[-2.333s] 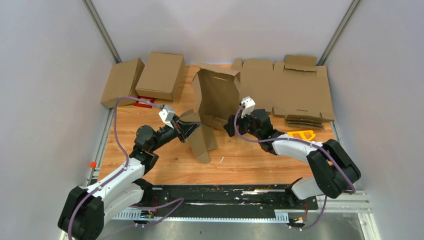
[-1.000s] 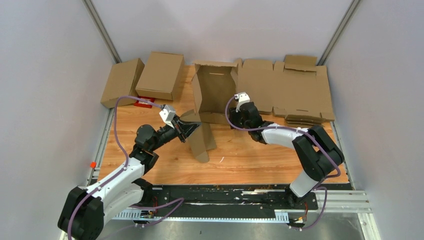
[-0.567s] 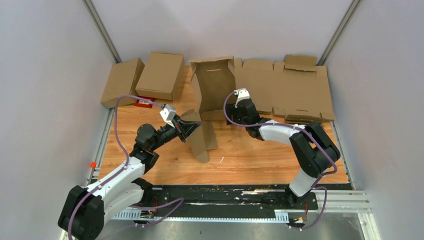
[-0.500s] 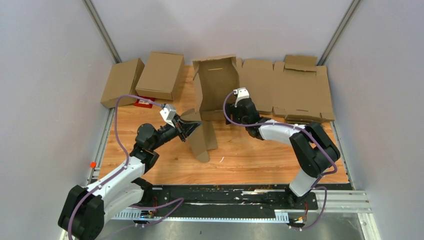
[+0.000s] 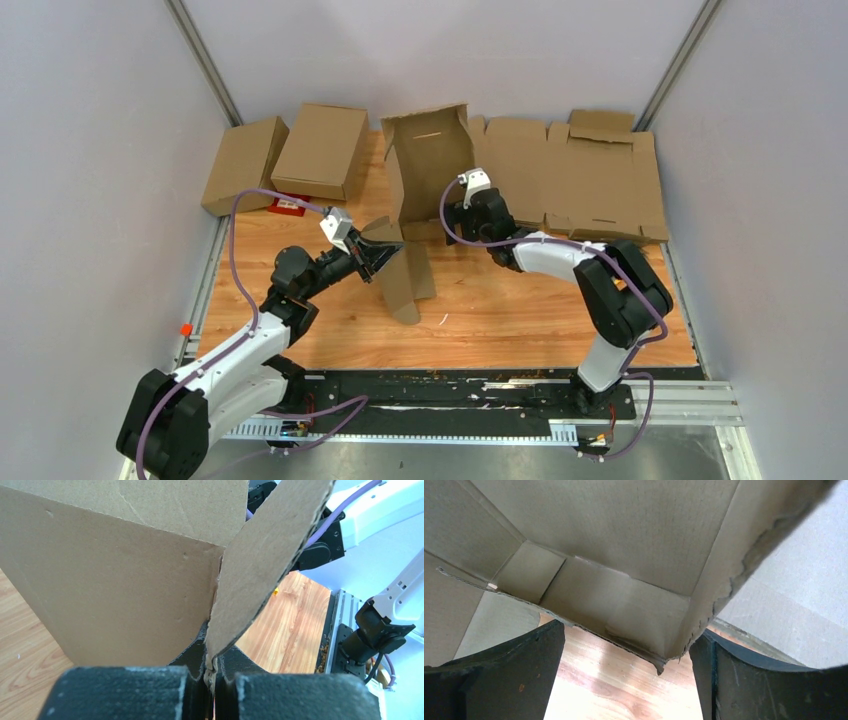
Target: Fold the paper box
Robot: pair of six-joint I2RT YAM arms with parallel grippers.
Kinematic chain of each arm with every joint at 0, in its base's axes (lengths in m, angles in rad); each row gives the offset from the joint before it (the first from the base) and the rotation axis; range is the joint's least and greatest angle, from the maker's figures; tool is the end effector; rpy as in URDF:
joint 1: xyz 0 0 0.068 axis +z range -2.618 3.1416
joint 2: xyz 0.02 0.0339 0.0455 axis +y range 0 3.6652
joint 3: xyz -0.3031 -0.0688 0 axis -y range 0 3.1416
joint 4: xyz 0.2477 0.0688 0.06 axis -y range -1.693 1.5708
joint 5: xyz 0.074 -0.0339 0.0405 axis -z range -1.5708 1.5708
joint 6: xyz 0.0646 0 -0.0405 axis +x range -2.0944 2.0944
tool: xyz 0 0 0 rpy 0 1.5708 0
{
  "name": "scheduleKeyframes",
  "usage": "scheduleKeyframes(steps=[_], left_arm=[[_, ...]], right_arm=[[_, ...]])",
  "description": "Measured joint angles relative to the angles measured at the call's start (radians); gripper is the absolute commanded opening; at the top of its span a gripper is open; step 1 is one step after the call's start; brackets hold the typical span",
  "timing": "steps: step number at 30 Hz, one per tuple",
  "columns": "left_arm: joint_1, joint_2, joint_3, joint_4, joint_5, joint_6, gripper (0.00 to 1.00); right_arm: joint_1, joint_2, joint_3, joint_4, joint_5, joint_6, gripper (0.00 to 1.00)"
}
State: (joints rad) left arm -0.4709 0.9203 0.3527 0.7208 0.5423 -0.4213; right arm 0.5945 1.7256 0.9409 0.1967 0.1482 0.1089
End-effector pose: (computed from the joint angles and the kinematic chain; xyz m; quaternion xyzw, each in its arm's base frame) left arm 0.1679 -0.1229 0.2919 0.2188 0.6219 -0.4728 0.5846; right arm 0.3360 0.2157 0.2039 -0.1775 0.8619 0.1008 0.4642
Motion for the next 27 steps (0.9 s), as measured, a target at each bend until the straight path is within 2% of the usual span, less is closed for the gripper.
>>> scheduleKeyframes(steps=[5, 10, 13, 19, 27], left_arm=[[0.0, 0.001, 0.0, 0.002, 0.0, 0.0, 0.0], [0.0, 0.012, 0.007, 0.009, 0.0, 0.0, 0.0], [0.0, 0.018, 0.013, 0.011, 0.0, -0.002, 0.0], [0.0, 0.028, 0.017, 0.024, 0.006, -0.007, 0.0], [-0.001, 0.031, 0.022, 0.031, 0.016, -0.012, 0.0]], right_arm=[[-0.05, 0.008, 0.023, -0.004, -0.056, -0.002, 0.91], [-0.091, 0.029, 0.053, -0.006, -0.119, -0.017, 0.81], [-0.092, 0.047, 0.072, -0.004, -0.142, -0.025, 0.8], [-0.092, 0.086, 0.101, -0.003, -0.146, -0.032, 0.65], [-0.06, 0.121, 0.102, 0.002, -0.118, -0.033, 0.58]])
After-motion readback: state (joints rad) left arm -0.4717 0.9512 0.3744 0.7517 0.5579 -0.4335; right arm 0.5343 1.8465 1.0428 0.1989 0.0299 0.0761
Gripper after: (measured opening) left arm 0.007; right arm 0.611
